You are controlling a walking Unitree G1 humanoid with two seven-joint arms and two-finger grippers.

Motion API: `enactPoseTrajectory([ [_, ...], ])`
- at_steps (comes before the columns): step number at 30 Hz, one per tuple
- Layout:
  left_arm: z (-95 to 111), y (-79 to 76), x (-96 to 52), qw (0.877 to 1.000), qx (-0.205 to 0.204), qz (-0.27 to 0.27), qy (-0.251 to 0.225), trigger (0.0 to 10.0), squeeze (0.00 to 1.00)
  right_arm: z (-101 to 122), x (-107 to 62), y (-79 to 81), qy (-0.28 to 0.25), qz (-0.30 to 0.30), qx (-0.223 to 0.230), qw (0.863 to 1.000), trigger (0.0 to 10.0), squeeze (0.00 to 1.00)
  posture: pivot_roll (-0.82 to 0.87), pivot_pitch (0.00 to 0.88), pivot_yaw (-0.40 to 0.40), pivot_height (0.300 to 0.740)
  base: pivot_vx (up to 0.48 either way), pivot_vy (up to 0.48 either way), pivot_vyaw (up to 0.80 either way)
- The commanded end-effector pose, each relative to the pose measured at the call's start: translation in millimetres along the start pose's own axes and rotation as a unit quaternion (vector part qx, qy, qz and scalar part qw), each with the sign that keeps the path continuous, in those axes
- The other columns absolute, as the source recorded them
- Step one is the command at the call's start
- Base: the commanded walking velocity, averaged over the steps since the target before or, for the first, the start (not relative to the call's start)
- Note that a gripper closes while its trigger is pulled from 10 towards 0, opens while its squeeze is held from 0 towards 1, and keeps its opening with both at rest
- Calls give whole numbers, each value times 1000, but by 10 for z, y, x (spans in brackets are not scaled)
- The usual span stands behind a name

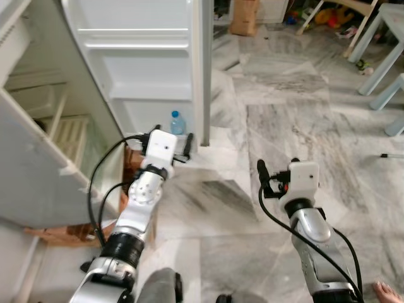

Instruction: Restocking fridge

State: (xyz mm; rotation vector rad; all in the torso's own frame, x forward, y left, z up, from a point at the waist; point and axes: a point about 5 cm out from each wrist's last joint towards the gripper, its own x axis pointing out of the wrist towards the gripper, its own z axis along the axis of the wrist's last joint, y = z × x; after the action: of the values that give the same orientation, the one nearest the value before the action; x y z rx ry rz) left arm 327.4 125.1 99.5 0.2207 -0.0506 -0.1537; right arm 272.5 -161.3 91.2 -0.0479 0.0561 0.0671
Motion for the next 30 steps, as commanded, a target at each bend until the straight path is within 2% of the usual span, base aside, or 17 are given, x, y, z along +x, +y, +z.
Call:
enactPoseTrajectory([
  [1, -36, 37, -16, 1000, 4, 9, 13, 10000, 0, 2, 14, 51, 0, 6, 3, 1000, 10000, 0, 50, 129, 5, 740, 480, 0, 0],
  [7, -39, 75, -30, 999, 20, 21, 16, 10000, 0, 23, 32, 127, -11, 33, -16, 999, 10000, 0, 58, 128, -2, 740, 480, 0, 0],
  [17, -22, -15, -9, 1000, 17, 18, 16, 10000, 0, 44, 79, 155, -17, 37, -15, 999, 10000, 0, 53, 121, -4, 740, 480, 0, 642],
  [19, -27, -24, 4, 1000, 17, 17, 19, 10000, 0, 38, 79, 183, -13, 49, 3, 999, 10000, 0, 53, 121, -4, 740, 480, 0, 606],
  [26, -17, -4, 36, 999, 21, 21, 22, 10000, 0, 62, 80, 248, -24, 65, -13, 998, 10000, 0, 56, 117, -5, 740, 480, 0, 593],
  [30, -35, -74, 11, 999, 32, 7, 24, 10000, 0, 59, 107, 253, -23, 62, -9, 998, 10000, 0, 62, 118, -4, 740, 460, -65, 573],
])
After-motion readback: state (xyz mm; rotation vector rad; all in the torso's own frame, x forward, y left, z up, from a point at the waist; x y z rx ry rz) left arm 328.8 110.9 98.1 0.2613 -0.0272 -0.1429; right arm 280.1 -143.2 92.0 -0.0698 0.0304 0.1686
